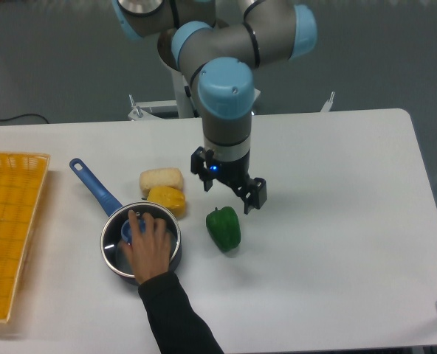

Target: Open the lid

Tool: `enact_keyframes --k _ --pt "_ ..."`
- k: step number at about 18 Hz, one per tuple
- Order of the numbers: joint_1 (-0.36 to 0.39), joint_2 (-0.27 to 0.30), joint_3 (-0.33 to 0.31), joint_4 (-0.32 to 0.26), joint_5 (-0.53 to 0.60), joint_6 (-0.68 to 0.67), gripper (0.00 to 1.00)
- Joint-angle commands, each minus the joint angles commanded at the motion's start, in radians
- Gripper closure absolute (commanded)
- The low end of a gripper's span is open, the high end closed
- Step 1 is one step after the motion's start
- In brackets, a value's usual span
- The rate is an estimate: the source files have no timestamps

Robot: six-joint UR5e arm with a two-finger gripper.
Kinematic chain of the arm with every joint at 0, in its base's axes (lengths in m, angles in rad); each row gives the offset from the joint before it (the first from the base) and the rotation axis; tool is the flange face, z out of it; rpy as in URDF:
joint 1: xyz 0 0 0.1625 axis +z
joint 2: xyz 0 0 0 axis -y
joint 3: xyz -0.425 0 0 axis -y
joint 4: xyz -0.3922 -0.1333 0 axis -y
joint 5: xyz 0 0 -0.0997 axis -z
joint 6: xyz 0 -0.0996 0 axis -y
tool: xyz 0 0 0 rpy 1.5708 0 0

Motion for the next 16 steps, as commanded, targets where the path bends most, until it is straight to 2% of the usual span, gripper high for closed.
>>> enact_keyframes --k 3,8,11,16 --pt "0.015 0.011 0.000 -0.014 0.000 0.041 0.00" --pt "0.080 0.046 -0.002 -0.087 -0.012 0.193 0.00" --pt "0.113 0.067 -0.008 -0.095 -0.041 0.253 0.00" --pt "0.137 0.075 -0.014 -0.100 -0.064 0.255 0.00"
